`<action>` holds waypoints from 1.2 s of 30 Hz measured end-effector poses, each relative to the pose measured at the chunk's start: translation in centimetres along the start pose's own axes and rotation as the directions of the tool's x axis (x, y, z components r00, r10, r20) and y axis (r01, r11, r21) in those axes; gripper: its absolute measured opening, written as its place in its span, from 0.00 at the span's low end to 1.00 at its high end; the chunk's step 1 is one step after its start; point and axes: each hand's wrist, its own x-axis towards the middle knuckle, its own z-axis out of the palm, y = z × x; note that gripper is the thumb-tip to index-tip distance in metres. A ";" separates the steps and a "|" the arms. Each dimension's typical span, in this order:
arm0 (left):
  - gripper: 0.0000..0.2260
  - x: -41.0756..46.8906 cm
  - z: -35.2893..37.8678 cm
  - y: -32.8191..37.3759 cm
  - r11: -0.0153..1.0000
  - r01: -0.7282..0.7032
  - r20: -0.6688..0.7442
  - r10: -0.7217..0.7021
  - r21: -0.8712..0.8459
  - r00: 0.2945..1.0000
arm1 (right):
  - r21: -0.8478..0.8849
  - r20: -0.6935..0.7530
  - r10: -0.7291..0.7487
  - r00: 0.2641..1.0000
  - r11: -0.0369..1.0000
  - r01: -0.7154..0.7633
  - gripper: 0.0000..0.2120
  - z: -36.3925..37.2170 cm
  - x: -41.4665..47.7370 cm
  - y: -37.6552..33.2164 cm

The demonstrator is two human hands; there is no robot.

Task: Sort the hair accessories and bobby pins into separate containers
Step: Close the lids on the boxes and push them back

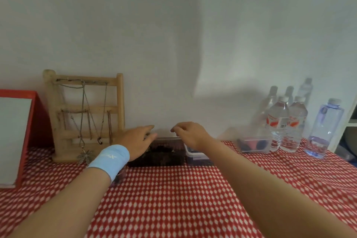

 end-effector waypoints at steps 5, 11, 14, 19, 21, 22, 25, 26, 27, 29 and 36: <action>0.21 -1.5 0.8 0.0 0.993 -0.074 0.115 0.063 0.097 0.991 | -0.309 0.180 -0.131 0.975 0.933 0.183 0.18 1.4 -1.4 -0.6; 0.21 -0.8 0.4 0.2 0.938 -0.181 0.262 0.103 0.295 0.959 | -0.377 0.162 -0.161 0.973 0.902 0.212 0.18 2.1 -2.0 -0.7; 0.22 -0.5 0.0 1.1 0.928 -0.174 0.285 0.078 0.330 0.955 | -0.364 0.159 -0.150 0.976 0.910 0.199 0.19 2.1 -2.3 -0.6; 0.25 0.5 0.0 3.3 0.939 -0.070 0.224 -0.008 0.338 0.975 | -0.310 0.121 -0.086 0.989 0.943 0.120 0.29 0.4 -3.6 0.5; 0.29 0.8 1.1 4.2 0.935 -0.098 0.183 0.036 0.340 0.983 | -0.314 0.131 0.030 0.991 0.949 0.013 0.33 -1.0 -4.2 2.0; 0.31 0.9 1.8 4.5 0.939 -0.118 0.175 0.063 0.322 0.982 | -0.307 0.164 0.096 0.982 0.951 -0.041 0.33 -1.7 -4.5 2.9; 0.32 1.2 3.4 5.0 0.943 -0.143 0.186 0.089 0.300 0.978 | -0.272 0.207 0.206 0.956 0.951 -0.145 0.34 -2.8 -5.2 5.1; 0.32 1.4 3.5 4.9 0.941 -0.138 0.182 0.084 0.309 0.980 | -0.253 0.198 0.209 0.958 0.955 -0.156 0.32 -2.8 -5.2 5.4; 0.32 1.7 3.6 4.8 0.940 -0.134 0.175 0.082 0.315 0.981 | -0.226 0.183 0.202 0.962 0.961 -0.159 0.31 -2.6 -5.1 5.7; 0.30 2.2 3.5 4.5 0.941 -0.122 0.154 0.076 0.317 0.985 | -0.179 0.139 0.178 0.974 0.972 -0.152 0.28 -2.2 -4.4 5.9; 0.30 3.6 4.7 3.8 0.944 -0.112 0.090 0.088 0.310 0.992 | -0.213 0.024 0.122 0.992 0.970 -0.114 0.23 -1.1 -2.0 6.7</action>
